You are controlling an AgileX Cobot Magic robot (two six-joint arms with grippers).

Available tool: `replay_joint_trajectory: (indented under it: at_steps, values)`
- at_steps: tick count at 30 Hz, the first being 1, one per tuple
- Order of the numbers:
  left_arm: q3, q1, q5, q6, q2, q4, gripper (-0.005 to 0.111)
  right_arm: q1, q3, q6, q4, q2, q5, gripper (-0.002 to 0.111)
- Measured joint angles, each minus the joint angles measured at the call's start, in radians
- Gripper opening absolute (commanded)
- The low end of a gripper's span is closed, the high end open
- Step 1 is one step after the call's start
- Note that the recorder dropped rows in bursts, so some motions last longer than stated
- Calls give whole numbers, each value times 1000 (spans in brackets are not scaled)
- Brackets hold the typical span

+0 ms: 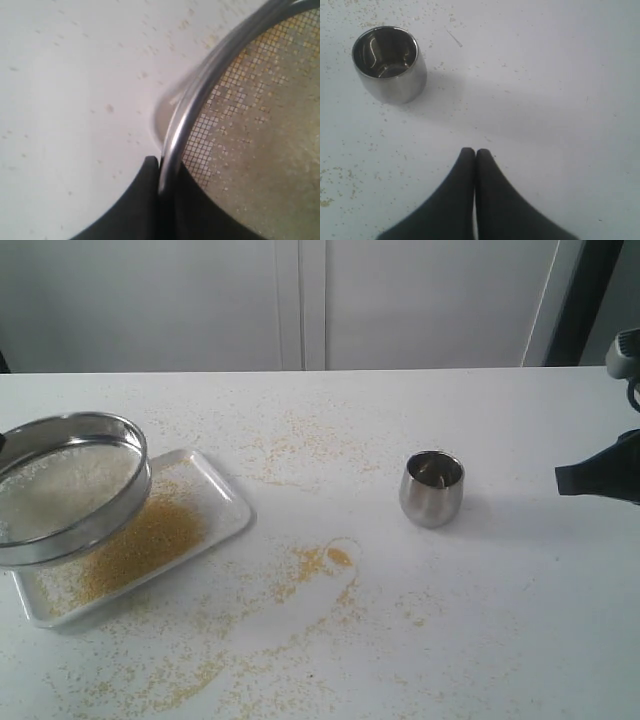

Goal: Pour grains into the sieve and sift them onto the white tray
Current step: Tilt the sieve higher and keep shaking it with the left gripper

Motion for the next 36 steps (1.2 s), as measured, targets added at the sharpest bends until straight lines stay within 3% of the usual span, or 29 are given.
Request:
replay_joint_trajectory:
  at_steps: [3, 6, 9, 11, 13, 16, 19, 21, 24, 26, 30, 33, 36]
  values:
    - [0, -52, -82, 43, 0, -96, 0, 1, 0, 3, 0, 0, 0, 0]
    - [-2, -113, -44, 68, 0, -120, 0, 1, 0, 8, 0, 0, 0, 0]
    - [0, -73, 23, 55, -9, -63, 0, 1, 0, 8, 0, 0, 0, 0]
    - [0, -19, -12, 46, -16, -58, 0, 1, 0, 9, 0, 0, 0, 0]
    - [0, -11, -80, 80, -16, -101, 0, 1, 0, 9, 0, 0, 0, 0]
    - [-3, -85, -70, 137, -7, -148, 0, 1, 0, 9, 0, 0, 0, 0]
    - [-1, -121, 17, 117, -3, -81, 0, 1, 0, 9, 0, 0, 0, 0]
    - [2, -88, 31, 75, -12, -18, 0, 1, 0, 9, 0, 0, 0, 0]
    - [2, -20, -60, 64, -21, -14, 0, 1, 0, 9, 0, 0, 0, 0]
    - [-2, -22, -93, 91, -23, -24, 0, 1, 0, 9, 0, 0, 0, 0]
    - [-2, -85, 10, 66, -23, 87, 0, 1, 0, 9, 0, 0, 0, 0]
    - [-22, -60, 42, 12, -23, 172, 0, 1, 0, 9, 0, 0, 0, 0]
    - [-50, -49, 5, 23, -11, 117, 0, 1, 0, 9, 0, 0, 0, 0]
